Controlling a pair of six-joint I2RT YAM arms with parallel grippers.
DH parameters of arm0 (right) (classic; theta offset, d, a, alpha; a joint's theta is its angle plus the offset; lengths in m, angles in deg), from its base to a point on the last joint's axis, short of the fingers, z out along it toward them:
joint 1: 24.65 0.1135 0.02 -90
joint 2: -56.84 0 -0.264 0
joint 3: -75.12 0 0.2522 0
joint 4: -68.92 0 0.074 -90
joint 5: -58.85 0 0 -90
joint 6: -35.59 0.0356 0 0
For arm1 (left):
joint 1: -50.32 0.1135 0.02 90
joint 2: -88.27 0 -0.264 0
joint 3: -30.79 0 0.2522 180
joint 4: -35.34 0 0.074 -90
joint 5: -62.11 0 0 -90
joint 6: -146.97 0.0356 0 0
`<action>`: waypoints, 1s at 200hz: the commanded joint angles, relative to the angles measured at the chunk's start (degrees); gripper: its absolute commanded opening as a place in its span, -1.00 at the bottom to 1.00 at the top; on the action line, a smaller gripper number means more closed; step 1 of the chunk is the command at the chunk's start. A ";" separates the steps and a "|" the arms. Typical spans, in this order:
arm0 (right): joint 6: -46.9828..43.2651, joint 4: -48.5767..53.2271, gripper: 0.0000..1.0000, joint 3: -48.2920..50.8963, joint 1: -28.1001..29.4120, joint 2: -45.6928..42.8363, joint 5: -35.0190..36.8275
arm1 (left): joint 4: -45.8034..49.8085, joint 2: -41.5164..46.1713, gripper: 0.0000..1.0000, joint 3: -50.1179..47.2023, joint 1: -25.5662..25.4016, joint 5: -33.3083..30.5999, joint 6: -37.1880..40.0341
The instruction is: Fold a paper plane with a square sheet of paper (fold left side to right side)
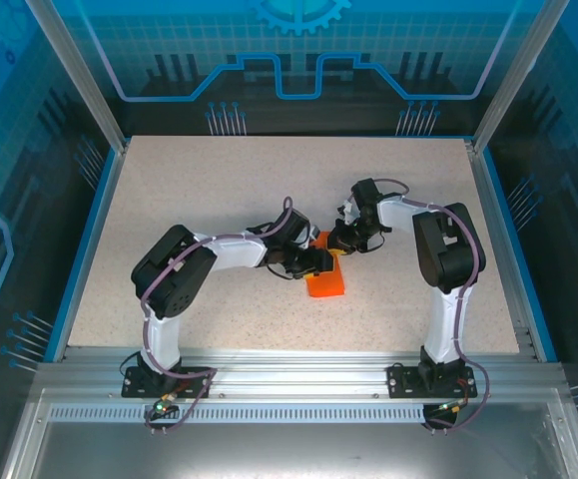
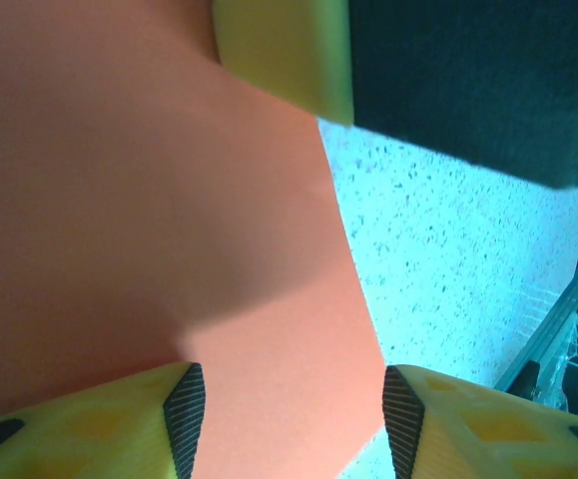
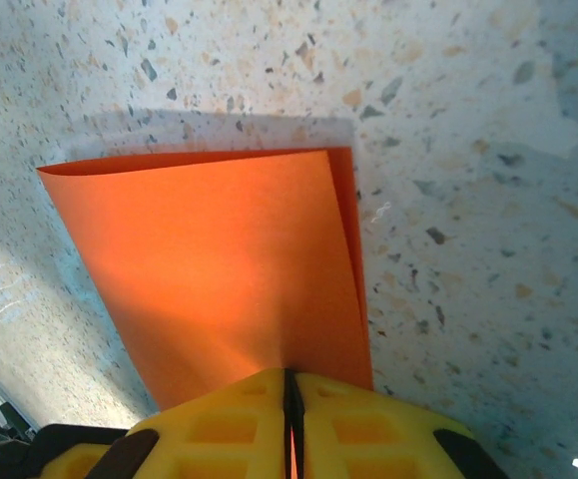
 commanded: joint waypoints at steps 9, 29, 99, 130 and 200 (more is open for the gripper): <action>0.18 5.68 -0.78 1.49 0.82 2.48 8.07 | -1.88 0.82 0.08 -3.64 -0.99 -0.09 0.26; 0.14 5.88 -0.78 1.58 0.83 2.28 8.46 | -3.29 0.96 0.08 -5.76 -1.57 -0.33 -0.47; 0.42 6.34 -0.78 1.41 0.82 2.10 8.94 | -3.58 5.21 0.08 -10.60 -3.45 -0.75 -0.30; 0.39 6.43 -0.78 1.49 0.91 2.10 8.93 | -3.57 6.77 0.08 -12.71 -4.86 -1.00 -0.73; 0.51 6.53 -0.78 1.58 0.94 2.28 9.12 | -2.87 8.74 0.09 -15.25 -9.33 -1.55 -2.18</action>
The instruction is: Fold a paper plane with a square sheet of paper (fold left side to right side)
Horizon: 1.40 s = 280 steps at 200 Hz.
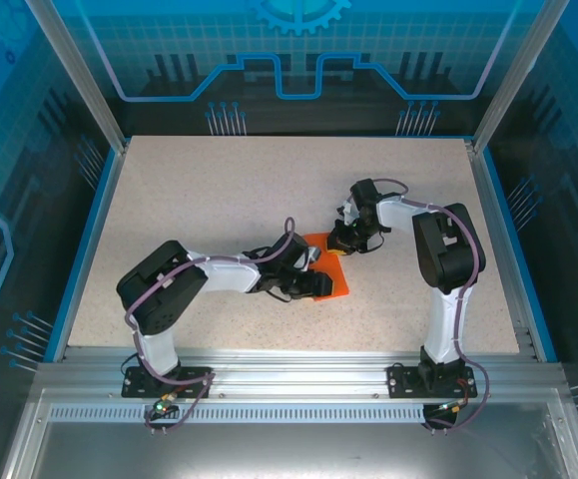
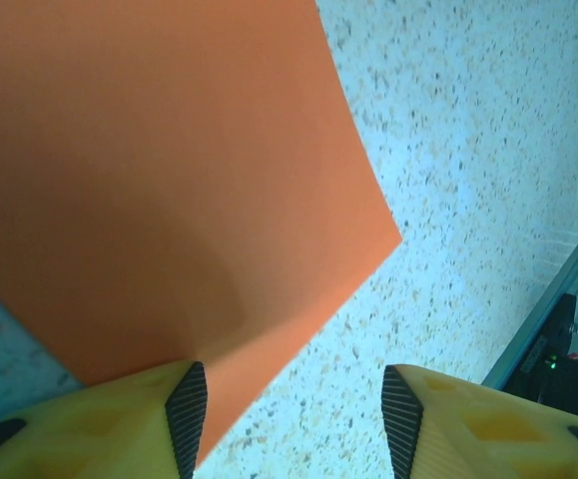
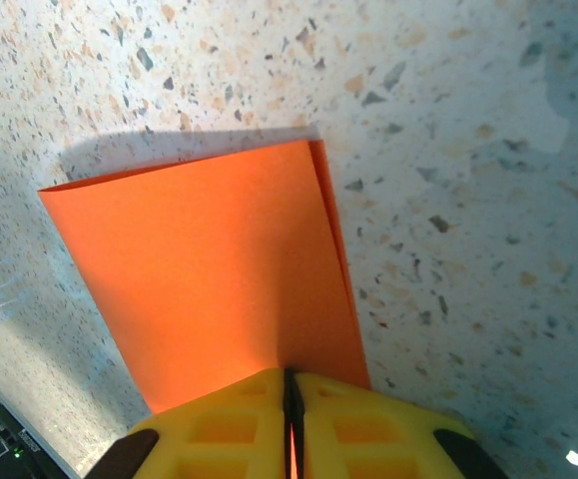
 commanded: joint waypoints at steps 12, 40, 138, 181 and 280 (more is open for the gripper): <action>0.49 5.94 -0.78 1.65 0.67 2.47 8.37 | 5.76 1.67 0.09 -2.87 -3.39 1.30 -1.79; 0.49 5.72 -0.78 1.91 0.79 2.31 8.26 | 5.24 3.75 0.09 -4.87 -4.01 1.19 -2.69; 0.34 5.94 -0.78 1.87 1.20 1.77 8.24 | 9.52 5.51 0.13 5.63 6.39 3.91 4.05; 0.29 6.21 -0.78 1.60 1.40 1.78 8.28 | 8.85 -2.05 0.12 10.24 6.71 4.42 4.83; -0.91 2.44 -0.70 2.10 1.51 -0.60 3.76 | 8.67 -5.90 0.12 7.48 5.37 3.31 4.14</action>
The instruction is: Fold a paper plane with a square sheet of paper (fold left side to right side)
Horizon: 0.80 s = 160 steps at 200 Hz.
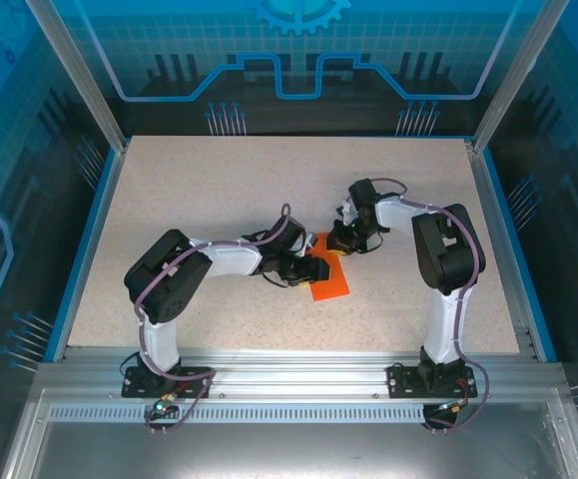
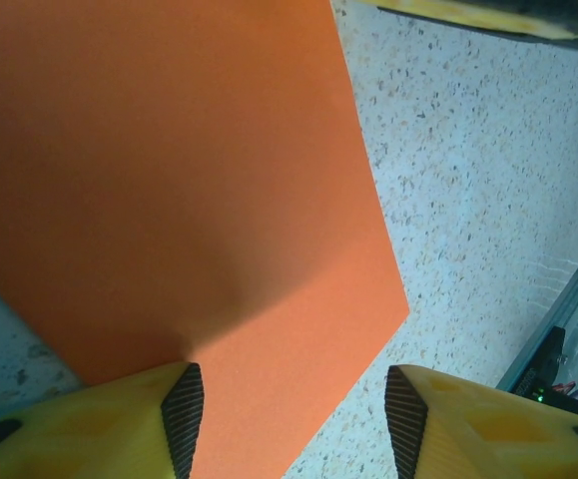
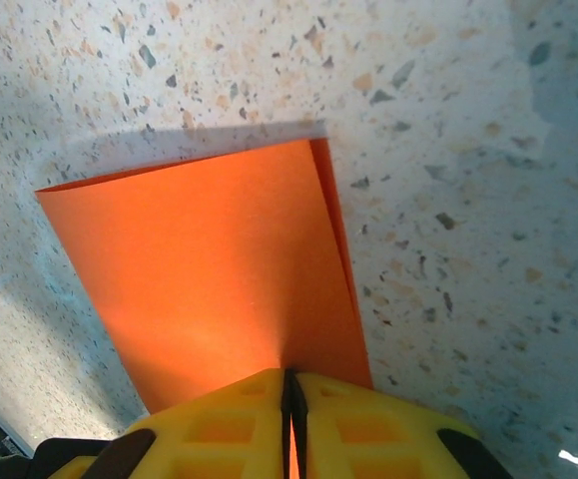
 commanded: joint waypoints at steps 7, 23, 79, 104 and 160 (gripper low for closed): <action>-0.94 1.55 -0.61 2.07 0.85 -1.20 1.11 | 2.56 -1.37 0.11 -0.05 -0.71 -0.21 0.80; -1.77 1.49 -0.44 1.11 0.72 -4.80 0.75 | 3.17 -1.55 0.11 0.11 -0.66 -0.55 0.84; -3.22 7.82 -0.52 5.67 -0.55 -15.29 1.44 | 3.92 -1.31 0.11 -0.03 -0.81 -1.22 0.43; -2.10 6.79 -0.79 12.68 0.09 -18.23 -0.43 | 3.84 -1.03 0.11 -0.14 -0.90 -1.32 0.27; -1.58 3.82 -0.86 21.24 2.85 -15.76 -3.29 | 4.28 -0.46 0.10 0.83 -0.97 -1.48 -0.34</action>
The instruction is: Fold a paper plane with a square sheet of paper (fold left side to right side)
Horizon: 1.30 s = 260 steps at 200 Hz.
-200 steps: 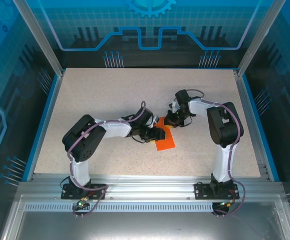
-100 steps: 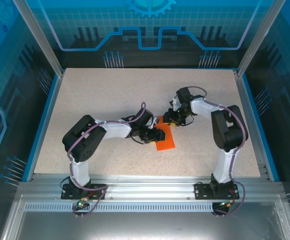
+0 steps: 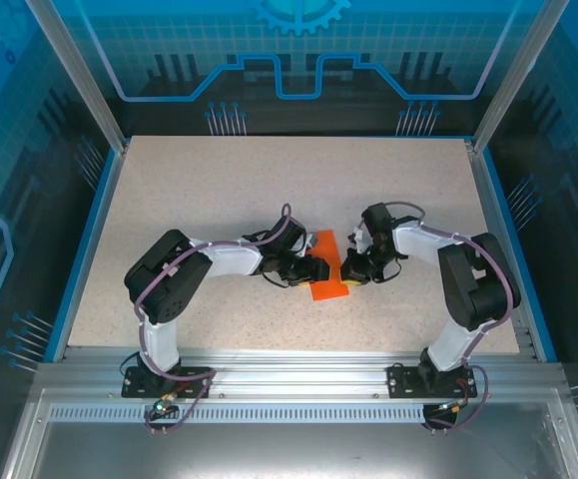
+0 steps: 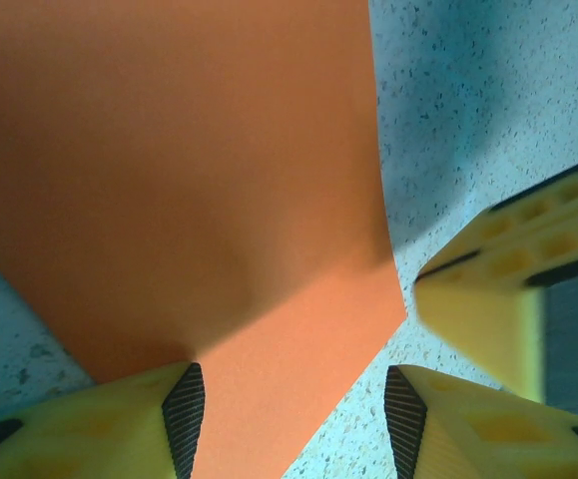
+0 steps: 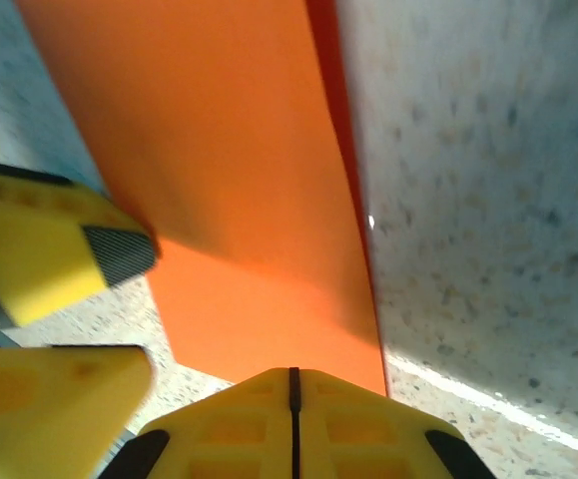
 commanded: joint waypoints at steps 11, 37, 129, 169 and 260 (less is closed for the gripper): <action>0.17 -0.15 -0.86 2.11 1.85 2.49 -0.78 | 3.79 -0.16 0.11 0.98 -0.60 -0.72 -0.69; -0.39 0.85 -0.86 2.48 1.85 3.64 2.73 | 3.75 1.11 0.12 2.35 -0.59 -0.13 -1.36; -0.88 3.23 -0.87 2.46 1.85 4.18 9.44 | 7.69 -1.99 0.13 7.21 0.87 -0.92 1.94; -1.30 4.09 -0.87 2.18 1.85 4.41 10.54 | 6.99 -3.32 0.14 6.74 1.18 -0.84 3.51; -1.76 4.91 -0.87 2.38 2.02 4.59 11.72 | 11.82 -9.56 0.14 14.04 6.77 -3.78 6.05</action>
